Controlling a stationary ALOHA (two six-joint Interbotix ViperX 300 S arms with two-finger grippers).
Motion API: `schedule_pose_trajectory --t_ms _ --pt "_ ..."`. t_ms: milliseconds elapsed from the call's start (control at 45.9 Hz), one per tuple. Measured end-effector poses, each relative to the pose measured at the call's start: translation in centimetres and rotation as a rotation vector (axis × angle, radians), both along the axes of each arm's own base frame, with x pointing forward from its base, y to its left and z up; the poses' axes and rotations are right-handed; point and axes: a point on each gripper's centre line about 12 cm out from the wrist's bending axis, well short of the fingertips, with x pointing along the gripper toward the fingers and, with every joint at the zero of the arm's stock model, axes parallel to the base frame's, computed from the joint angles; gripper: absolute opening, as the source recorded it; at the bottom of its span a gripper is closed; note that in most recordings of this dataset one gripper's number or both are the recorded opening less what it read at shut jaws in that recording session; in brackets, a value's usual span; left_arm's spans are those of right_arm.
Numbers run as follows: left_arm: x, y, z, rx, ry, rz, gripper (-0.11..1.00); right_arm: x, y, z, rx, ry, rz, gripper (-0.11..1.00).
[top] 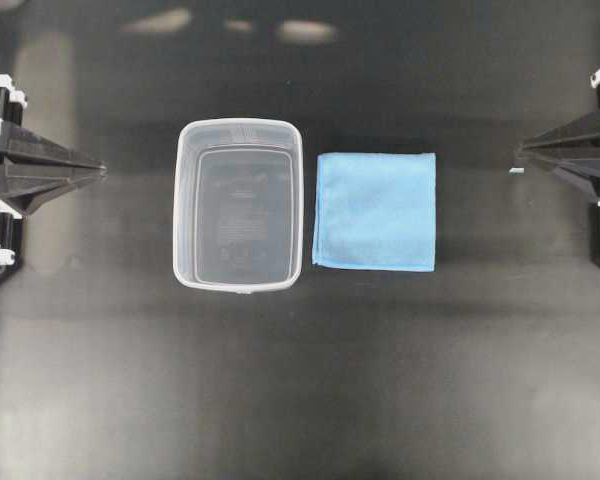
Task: Place the blue towel into the container with the left arm.
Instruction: 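Lift the left gripper and swing it over the clear container toward the towel, then lower the open left gripper onto the blue towel and pinch its edge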
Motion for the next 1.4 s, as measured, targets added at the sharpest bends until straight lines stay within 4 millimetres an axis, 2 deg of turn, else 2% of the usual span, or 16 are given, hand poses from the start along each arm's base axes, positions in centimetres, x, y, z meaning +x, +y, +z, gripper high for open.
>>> schedule_pose_trajectory --t_ms 65,131,371,523,720,763,850,916,981,1025,1090,1265,1330,1396 --pt "0.0 0.0 0.1 0.0 0.003 -0.002 0.02 0.0 0.0 -0.1 0.002 0.002 0.001 0.07" --pt "0.3 -0.1 0.9 0.001 0.031 -0.007 0.0 -0.1 0.0 -0.4 0.002 0.009 0.0 0.0" --pt "2.6 0.0 3.8 -0.009 0.265 0.005 0.0 -0.4 0.0 -0.5 0.003 0.008 0.001 0.0" --pt "5.3 0.1 5.8 0.013 0.393 0.01 0.0 -0.6 -0.3 -0.5 0.008 0.011 -0.013 0.0" --pt "9.9 0.9 6.3 0.045 0.536 0.032 0.0 -0.9 -0.9 -0.3 0.026 -0.001 -0.049 0.03" --pt "10.9 1.1 6.2 0.052 0.567 0.033 0.0 -1.0 -1.0 -0.4 0.026 0.001 -0.05 0.08" --pt "13.4 1.3 5.6 0.065 0.635 0.035 0.01 -1.3 -1.1 -0.3 0.029 -0.003 -0.058 0.27" --pt "15.2 1.6 5.4 0.072 0.675 0.038 0.01 -1.5 -1.1 -0.2 0.036 -0.006 -0.059 0.5" --pt "16.7 1.9 5.2 0.075 0.708 0.042 0.03 -1.7 -1.1 0.0 0.047 -0.015 -0.058 0.67" --pt "17.7 2.2 5.0 0.076 0.728 0.045 0.08 -1.9 -1.1 0.1 0.057 -0.022 -0.058 0.77" --pt "18.9 2.5 4.6 0.083 0.756 0.047 0.21 -2.1 -1.1 0.2 0.069 -0.027 -0.057 0.83" --pt "22.7 3.0 2.3 0.102 0.861 0.042 0.74 -2.4 -1.1 0.3 0.077 -0.017 -0.056 0.8" --pt "24.2 3.1 1.1 0.104 0.907 0.037 0.86 -2.5 -1.0 0.3 0.077 -0.02 -0.054 0.8" --pt "25.7 3.2 -0.5 0.106 0.959 0.032 0.91 -2.6 -1.1 0.4 0.077 -0.023 -0.056 0.8"
